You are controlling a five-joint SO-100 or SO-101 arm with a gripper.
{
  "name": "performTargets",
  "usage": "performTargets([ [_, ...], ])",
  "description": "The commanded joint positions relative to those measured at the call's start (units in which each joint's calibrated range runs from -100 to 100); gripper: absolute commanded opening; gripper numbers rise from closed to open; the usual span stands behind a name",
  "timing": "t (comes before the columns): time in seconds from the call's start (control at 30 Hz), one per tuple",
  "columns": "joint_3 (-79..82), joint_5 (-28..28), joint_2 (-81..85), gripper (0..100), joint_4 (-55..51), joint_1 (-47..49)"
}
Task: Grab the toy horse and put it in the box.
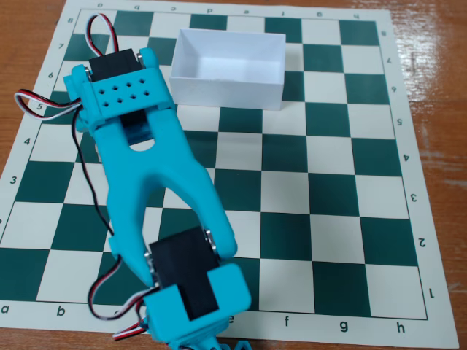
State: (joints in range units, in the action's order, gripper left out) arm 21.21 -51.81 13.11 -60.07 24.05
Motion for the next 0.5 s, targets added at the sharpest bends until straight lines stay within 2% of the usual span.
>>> performTargets([
  [0.0,-0.9,1.2,-4.3,38,3.5,2.0],
  [0.2,-6.5,5.9,-15.2,38,4.9,5.0],
  [0.47,-18.1,6.7,-24.0,38,4.1,5.3],
])
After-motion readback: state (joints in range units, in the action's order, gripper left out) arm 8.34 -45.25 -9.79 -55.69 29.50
